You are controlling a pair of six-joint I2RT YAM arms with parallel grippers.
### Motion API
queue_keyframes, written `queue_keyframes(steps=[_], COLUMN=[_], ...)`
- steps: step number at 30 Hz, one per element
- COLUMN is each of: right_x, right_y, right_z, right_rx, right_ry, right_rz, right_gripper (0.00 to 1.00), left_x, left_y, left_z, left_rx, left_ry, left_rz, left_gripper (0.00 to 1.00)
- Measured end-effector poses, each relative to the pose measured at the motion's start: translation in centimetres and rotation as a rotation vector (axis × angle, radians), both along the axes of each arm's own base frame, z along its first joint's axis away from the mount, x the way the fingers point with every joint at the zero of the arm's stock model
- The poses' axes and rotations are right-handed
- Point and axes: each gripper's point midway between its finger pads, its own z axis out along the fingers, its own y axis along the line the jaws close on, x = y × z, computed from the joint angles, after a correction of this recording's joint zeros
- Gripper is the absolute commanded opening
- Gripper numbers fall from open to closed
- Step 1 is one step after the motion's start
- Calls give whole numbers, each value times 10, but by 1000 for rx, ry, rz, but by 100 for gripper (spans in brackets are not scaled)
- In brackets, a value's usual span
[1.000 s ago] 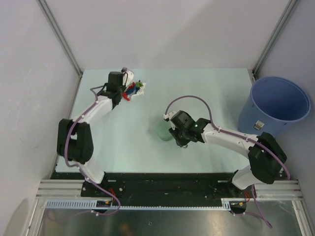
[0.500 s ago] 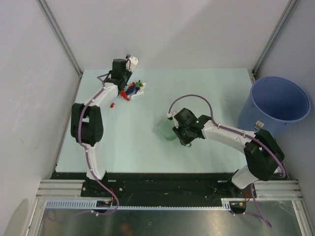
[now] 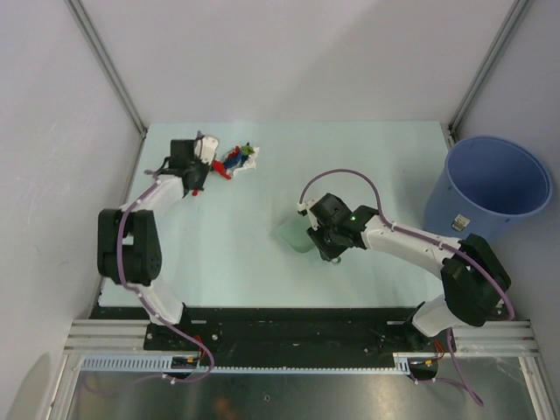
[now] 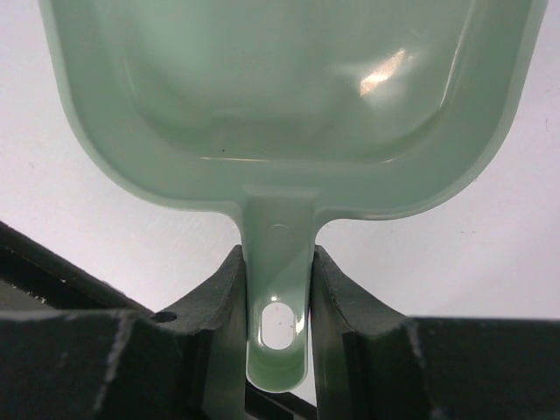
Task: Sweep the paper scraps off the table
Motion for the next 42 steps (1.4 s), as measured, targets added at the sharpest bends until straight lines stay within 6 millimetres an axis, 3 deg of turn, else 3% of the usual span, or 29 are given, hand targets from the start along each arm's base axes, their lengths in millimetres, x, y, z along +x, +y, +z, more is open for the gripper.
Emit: queue_keyframes(steps=[5, 9, 12, 15, 20, 23, 25, 29, 34, 38, 42], right_x=[-5, -10, -13, -15, -17, -19, -17, -1, 26, 46, 48], right_y=[4, 5, 4, 4, 3, 6, 15, 43, 73, 80, 77], right_z=[12, 15, 16, 17, 17, 20, 24, 26, 10, -15, -31], right_rx=[24, 23, 19, 16, 7, -1, -9, -27, -65, -135, -179], right_ry=[-21, -22, -21, -24, -19, -17, -26, -37, -4, 40, 96], right_rz=[18, 26, 24, 22, 38, 104, 178, 332, 440, 436, 430], right_gripper=[0, 0, 0, 0, 0, 0, 0, 0, 0, 0, 0], left_x=[-63, -105, -133, -145, -142, -141, -142, -148, -152, -141, -129], left_y=[20, 7, -3, -4, 1, 8, 15, 37, 67, 77, 70], left_z=[-10, -8, 9, 39, 101, 126, 129, 111, 69, 34, 0], left_rx=[-49, -107, -148, -154, -132, -100, -73, -53, -21, -19, -64], left_ry=[94, 158, 174, 130, 11, -40, -47, 11, 127, 216, 299], left_rz=[22, -30, -61, -60, -50, -32, -8, 65, 170, 204, 196], left_gripper=[0, 0, 0, 0, 0, 0, 0, 0, 0, 0, 0])
